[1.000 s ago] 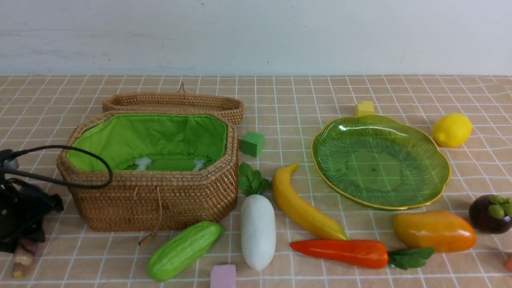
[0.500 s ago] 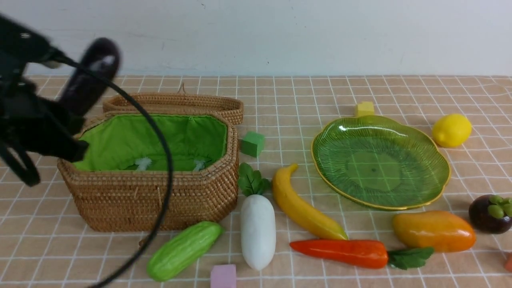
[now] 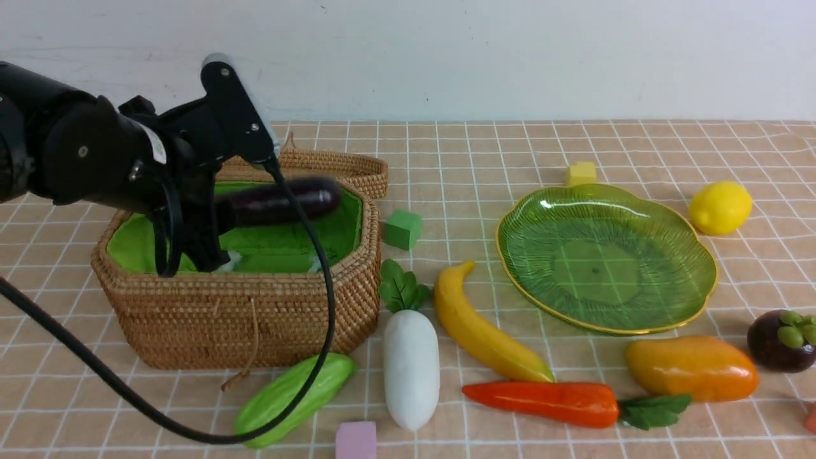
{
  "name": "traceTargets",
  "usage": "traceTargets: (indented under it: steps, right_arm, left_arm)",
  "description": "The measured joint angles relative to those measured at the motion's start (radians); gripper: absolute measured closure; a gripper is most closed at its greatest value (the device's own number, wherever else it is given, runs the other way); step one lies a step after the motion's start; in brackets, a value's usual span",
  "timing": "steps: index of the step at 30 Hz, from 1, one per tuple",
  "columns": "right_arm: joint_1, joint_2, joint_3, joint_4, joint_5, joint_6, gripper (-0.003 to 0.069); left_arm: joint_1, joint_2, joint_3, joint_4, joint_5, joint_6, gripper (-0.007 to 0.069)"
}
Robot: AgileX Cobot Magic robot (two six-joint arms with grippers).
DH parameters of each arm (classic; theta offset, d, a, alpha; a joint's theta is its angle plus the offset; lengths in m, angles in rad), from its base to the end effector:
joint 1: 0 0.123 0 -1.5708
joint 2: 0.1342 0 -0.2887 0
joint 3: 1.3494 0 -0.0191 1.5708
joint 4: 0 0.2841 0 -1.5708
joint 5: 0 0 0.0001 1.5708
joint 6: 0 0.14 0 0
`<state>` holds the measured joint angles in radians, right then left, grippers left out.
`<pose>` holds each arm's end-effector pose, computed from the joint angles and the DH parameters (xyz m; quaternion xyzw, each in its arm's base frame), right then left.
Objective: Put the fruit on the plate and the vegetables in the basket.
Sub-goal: Use the left arm to grab an eggplant and put it into the left basket, then take a chayote with your left arm and place it on the basket on the left.
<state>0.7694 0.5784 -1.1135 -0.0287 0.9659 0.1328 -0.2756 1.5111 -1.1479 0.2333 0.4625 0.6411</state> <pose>0.0978 0.0902 0.4457 -0.2557 0.7765 0.2381 0.5244 0.3927 -0.0960 0.2592 0.4686 0.7818 0.1611 0.3785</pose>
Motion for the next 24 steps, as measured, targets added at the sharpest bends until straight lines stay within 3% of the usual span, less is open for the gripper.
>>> traceTargets:
  steps: [2,5,8,10,11,12,16,20,23,24]
  right_arm:
    - [0.000,0.000,0.000,0.002,0.000,0.000,0.0551]
    - [0.000,0.000,0.000,0.002,0.000,0.000,0.0550]
    - [0.000,0.000,0.000,0.002,-0.001,0.001,0.0550]
    - [0.000,0.000,0.000,-0.005,-0.003,0.001,0.0550]
    - [0.000,0.000,0.000,-0.009,-0.003,0.001,0.0549]
    - [0.000,0.000,0.000,-0.009,-0.003,0.001,0.0548]
    - [0.000,0.000,0.000,-0.014,-0.003,0.001,0.0546]
    - [0.000,0.000,0.002,-0.017,-0.010,0.001,0.0543]
    - [0.000,0.000,0.018,-0.021,-0.025,-0.001,0.0540]
    - [0.000,0.000,0.025,-0.023,-0.028,-0.001,0.0540]
  left_arm:
    - [0.000,-0.008,0.000,0.025,0.022,-0.070,-0.0001]
    - [0.000,-0.042,0.000,0.007,0.094,-0.225,-0.0031]
    - [0.000,-0.099,0.000,-0.053,0.160,-0.392,-0.0002]
    - [0.000,-0.175,0.004,-0.160,0.256,-0.558,0.0109]
    - [0.000,-0.193,0.010,-0.193,0.285,-0.575,0.0160]
    - [0.000,-0.204,0.016,-0.201,0.292,-0.581,0.0173]
    - [-0.040,-0.308,0.189,-0.349,0.373,-0.504,0.0545]
    - [-0.149,-0.320,0.357,-0.399,0.321,-0.411,0.0638]
    - [-0.241,-0.299,0.447,-0.381,0.197,-0.378,0.0607]
    - [-0.260,-0.282,0.462,-0.357,0.149,-0.384,0.0552]
